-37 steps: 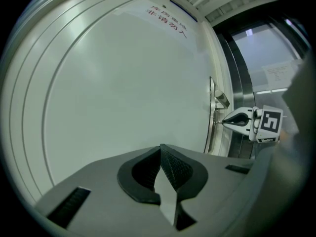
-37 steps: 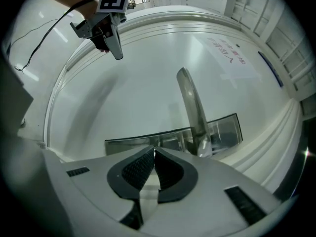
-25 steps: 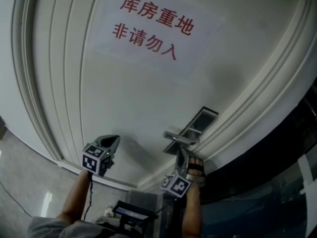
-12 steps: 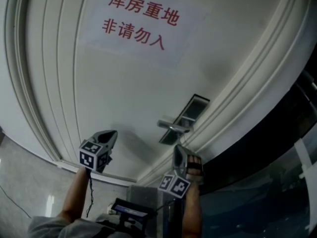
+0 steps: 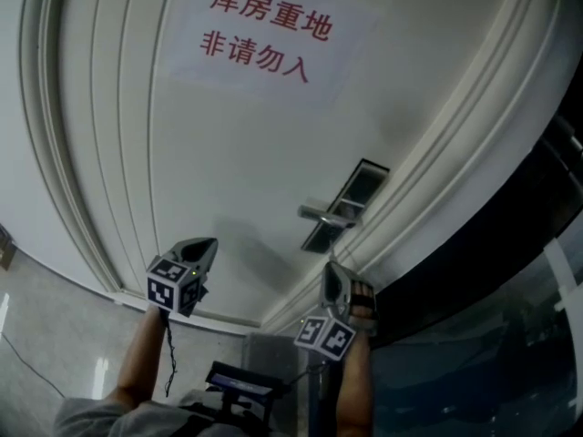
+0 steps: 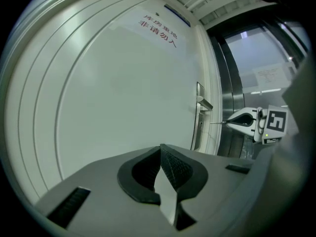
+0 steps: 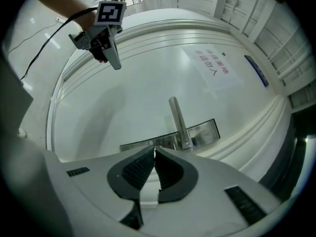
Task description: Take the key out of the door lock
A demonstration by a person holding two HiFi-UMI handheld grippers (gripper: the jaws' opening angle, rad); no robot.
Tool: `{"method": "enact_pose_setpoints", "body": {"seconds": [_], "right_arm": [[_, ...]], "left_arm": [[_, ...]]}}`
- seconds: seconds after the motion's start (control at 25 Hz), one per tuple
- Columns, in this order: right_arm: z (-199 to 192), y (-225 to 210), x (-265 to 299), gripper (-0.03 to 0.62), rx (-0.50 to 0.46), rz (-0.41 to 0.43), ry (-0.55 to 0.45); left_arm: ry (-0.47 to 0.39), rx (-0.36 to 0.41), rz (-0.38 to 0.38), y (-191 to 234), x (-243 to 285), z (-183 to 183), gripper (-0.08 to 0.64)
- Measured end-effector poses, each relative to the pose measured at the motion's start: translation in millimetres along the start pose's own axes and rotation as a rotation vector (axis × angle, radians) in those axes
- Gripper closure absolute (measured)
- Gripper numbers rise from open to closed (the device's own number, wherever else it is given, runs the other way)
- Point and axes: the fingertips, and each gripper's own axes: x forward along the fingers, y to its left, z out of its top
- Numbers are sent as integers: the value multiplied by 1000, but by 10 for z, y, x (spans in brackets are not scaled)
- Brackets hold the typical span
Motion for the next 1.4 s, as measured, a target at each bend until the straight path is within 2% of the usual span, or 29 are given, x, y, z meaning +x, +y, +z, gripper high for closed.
{"method": "enact_pose_setpoints", "body": {"seconds": [0.12, 0.36, 0.56, 0.88, 1.08, 1.4], "right_arm": [[16, 23, -102, 574, 80, 5, -7], [42, 51, -357, 574, 334, 26, -27], [5, 84, -614, 574, 600, 30, -42], [7, 180, -1042, 574, 890, 41, -102], [65, 236, -1356, 574, 1008, 44, -120], [42, 456, -1865, 574, 1139, 50, -120]], "left_arm": [[-3, -2, -9, -57, -95, -7, 552], [-1, 10, -29, -163, -283, -46, 552], [-3, 21, -30, -222, -482, -72, 552], [-6, 46, -27, -355, -861, -152, 552], [-6, 51, -26, -452, -1144, -195, 552], [-19, 56, -41, -659, -1613, -249, 552]]}}
